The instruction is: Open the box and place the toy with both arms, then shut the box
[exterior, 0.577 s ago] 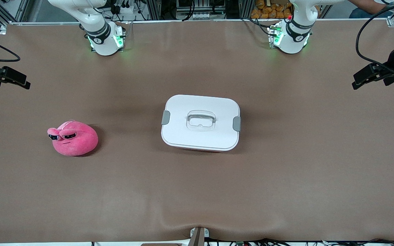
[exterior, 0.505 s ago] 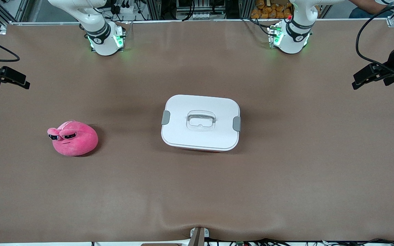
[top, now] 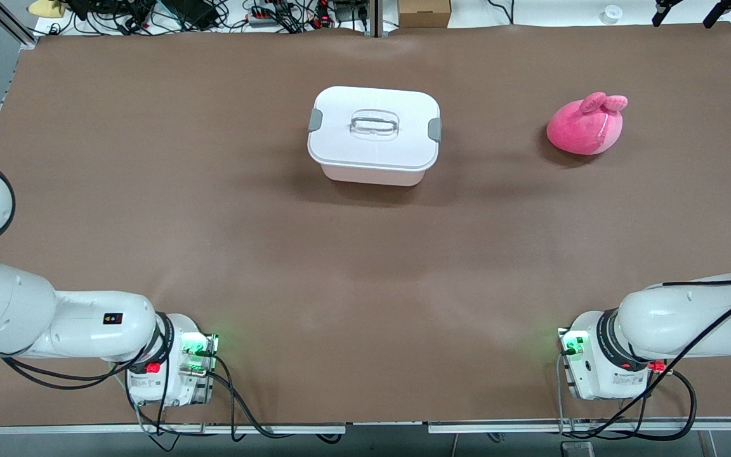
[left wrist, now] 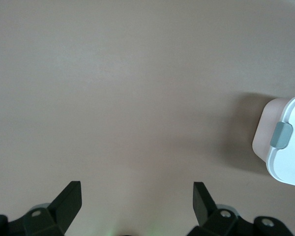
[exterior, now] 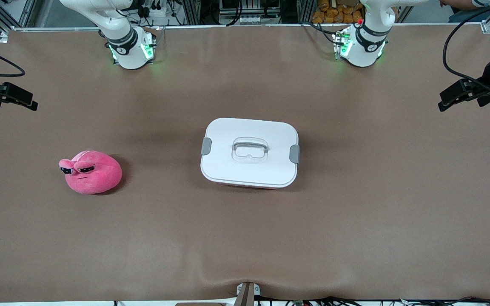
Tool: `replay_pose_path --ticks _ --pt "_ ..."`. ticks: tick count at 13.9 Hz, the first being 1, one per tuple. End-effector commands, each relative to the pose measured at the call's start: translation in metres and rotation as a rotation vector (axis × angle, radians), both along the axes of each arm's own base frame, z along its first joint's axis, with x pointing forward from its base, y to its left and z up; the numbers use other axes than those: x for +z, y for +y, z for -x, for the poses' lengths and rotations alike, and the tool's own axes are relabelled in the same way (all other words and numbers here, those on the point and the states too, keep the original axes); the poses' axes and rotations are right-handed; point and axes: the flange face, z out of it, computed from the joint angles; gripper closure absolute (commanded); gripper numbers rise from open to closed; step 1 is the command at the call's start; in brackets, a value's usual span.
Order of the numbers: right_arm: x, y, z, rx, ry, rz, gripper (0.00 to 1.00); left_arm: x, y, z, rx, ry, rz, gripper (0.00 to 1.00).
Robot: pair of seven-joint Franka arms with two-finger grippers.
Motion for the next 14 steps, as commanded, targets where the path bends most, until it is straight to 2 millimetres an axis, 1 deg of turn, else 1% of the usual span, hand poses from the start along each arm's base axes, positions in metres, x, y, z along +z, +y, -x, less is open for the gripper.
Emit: replay_pose_path --ticks 1,3,5,8,9,11,13,14 --pt "-0.001 0.006 0.001 0.016 0.004 -0.002 0.00 0.004 0.007 0.004 -0.033 0.014 0.001 0.00" --pt "-0.006 0.004 0.000 0.011 0.013 -0.003 0.00 0.004 0.007 0.004 -0.016 0.016 0.000 0.00" --pt "-0.014 0.006 -0.003 0.015 0.027 -0.003 0.00 0.003 0.007 0.004 -0.017 0.019 0.006 0.00" --pt "-0.029 0.020 -0.010 0.041 0.039 -0.003 0.00 0.001 0.008 0.002 -0.013 0.021 0.020 0.00" --pt "-0.033 0.020 -0.009 0.041 0.048 -0.003 0.00 0.001 0.006 0.002 -0.012 0.020 0.020 0.00" --pt "-0.033 0.020 -0.009 0.041 0.050 -0.003 0.00 -0.012 0.006 -0.006 0.007 0.040 0.025 0.00" --pt "-0.034 0.020 -0.009 0.041 0.053 -0.003 0.00 -0.019 0.004 -0.012 0.046 0.046 0.037 0.00" --pt "-0.036 0.020 -0.009 0.041 0.056 -0.004 0.00 -0.020 0.001 -0.014 0.062 0.035 0.053 0.00"
